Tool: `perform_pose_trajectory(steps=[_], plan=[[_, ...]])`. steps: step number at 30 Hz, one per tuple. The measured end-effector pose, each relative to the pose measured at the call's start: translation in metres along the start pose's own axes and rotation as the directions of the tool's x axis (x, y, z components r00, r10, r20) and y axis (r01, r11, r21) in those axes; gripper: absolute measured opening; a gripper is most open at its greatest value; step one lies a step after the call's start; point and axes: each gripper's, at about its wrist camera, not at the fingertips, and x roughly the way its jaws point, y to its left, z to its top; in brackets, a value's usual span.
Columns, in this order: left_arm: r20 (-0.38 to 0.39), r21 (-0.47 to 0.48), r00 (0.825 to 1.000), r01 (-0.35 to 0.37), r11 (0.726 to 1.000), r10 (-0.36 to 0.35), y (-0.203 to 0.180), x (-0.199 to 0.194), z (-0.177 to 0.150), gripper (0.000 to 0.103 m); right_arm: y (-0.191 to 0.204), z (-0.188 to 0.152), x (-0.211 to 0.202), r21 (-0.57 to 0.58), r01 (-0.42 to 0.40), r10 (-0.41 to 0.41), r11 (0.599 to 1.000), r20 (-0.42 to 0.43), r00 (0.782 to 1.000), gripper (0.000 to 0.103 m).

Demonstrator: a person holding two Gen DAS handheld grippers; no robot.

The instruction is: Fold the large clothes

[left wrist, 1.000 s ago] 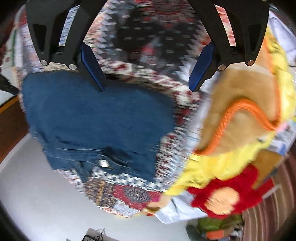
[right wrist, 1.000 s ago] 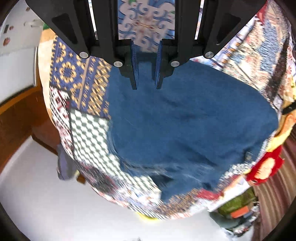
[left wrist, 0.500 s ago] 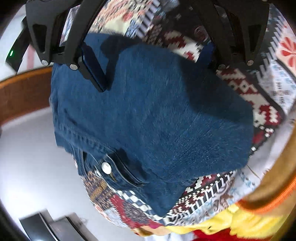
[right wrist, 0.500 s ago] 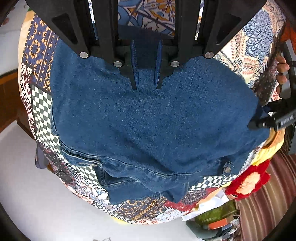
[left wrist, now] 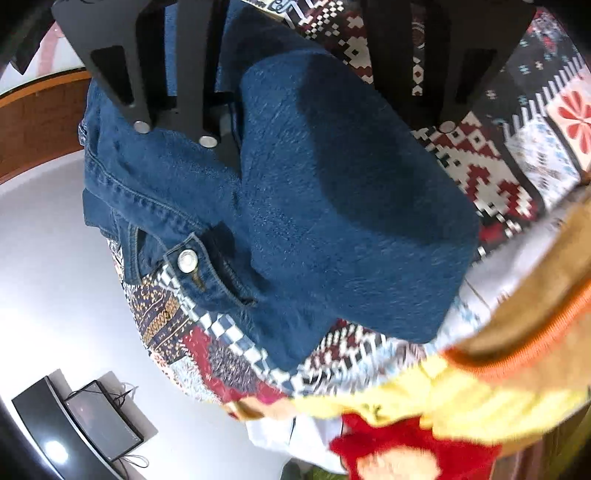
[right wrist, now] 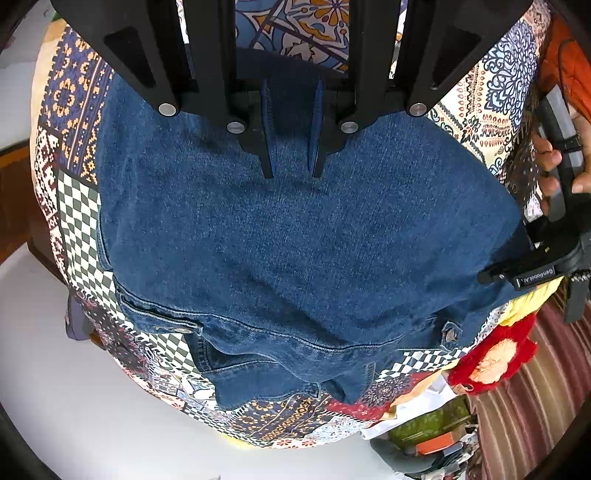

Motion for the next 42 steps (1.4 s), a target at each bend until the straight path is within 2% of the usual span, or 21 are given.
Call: perform_pose_trajectory(steps=[3,6,11,14,17,19,21,24,27,31,33,35,39,42], plan=[[0.044,0.016,0.999,0.013,1.000,-0.013,-0.003,-0.017,0.006,0.033,0.000,-0.001,-0.006,-0.001,0.002,-0.002,1.000,-0.007,1.000,0.013],[0.103,0.074,0.994,0.017,0.997,-0.025,-0.010,-0.044,0.012,0.032,0.001,0.000,-0.015,0.007,-0.016,0.016,1.000,0.001,1.000,0.013],[0.219,0.178,0.976,-0.018,0.984,-0.021,-0.026,-0.091,0.022,0.031,0.012,0.017,-0.032,0.012,-0.069,0.069,0.998,0.036,0.997,0.013],[0.293,0.257,0.956,-0.065,0.964,-0.014,-0.038,-0.116,0.023,0.031,0.029,0.033,-0.035,0.024,-0.148,0.147,0.989,0.044,0.988,0.013],[0.355,0.336,0.935,-0.124,0.934,-0.004,-0.050,-0.134,0.020,0.031,0.053,0.046,-0.026,0.028,-0.262,0.262,0.965,0.023,0.965,0.013],[0.398,0.394,0.918,-0.169,0.904,-0.002,-0.060,-0.140,0.015,0.031,0.071,0.052,-0.015,0.021,-0.319,0.319,0.947,-0.005,0.948,0.013],[0.417,0.438,0.909,-0.191,0.879,-0.010,-0.065,-0.147,0.008,0.031,0.094,0.056,0.004,0.002,-0.349,0.348,0.937,-0.051,0.936,0.013],[0.414,0.504,0.910,-0.207,0.839,-0.024,-0.075,-0.145,-0.003,0.031,0.114,0.054,0.029,-0.006,-0.343,0.341,0.939,-0.101,0.935,0.013],[0.432,0.577,0.902,-0.262,0.774,-0.017,-0.093,-0.133,-0.019,0.031,0.118,0.050,0.041,-0.013,-0.338,0.334,0.941,-0.109,0.936,0.013],[0.437,0.636,0.897,-0.258,0.727,-0.064,-0.111,-0.136,-0.036,0.031,0.102,0.051,0.040,-0.023,-0.377,0.368,0.926,-0.165,0.915,0.013],[0.433,0.664,0.897,-0.249,0.705,-0.091,-0.124,-0.139,-0.043,0.031,0.084,0.050,0.032,0.023,-0.353,0.352,0.935,-0.157,0.923,0.013],[0.429,0.696,0.895,-0.241,0.676,-0.122,-0.137,-0.140,-0.051,0.031,0.054,0.047,0.015,0.062,-0.326,0.331,0.943,-0.107,0.937,0.013],[0.425,0.783,0.886,-0.256,0.567,-0.187,-0.169,-0.142,-0.082,0.030,-0.013,0.027,-0.028,0.125,-0.239,0.243,0.963,-0.016,0.970,0.013],[0.401,0.839,0.885,-0.252,0.482,-0.236,-0.191,-0.141,-0.110,0.030,-0.056,0.004,-0.054,0.160,-0.139,0.141,0.977,-0.004,0.990,0.013]])
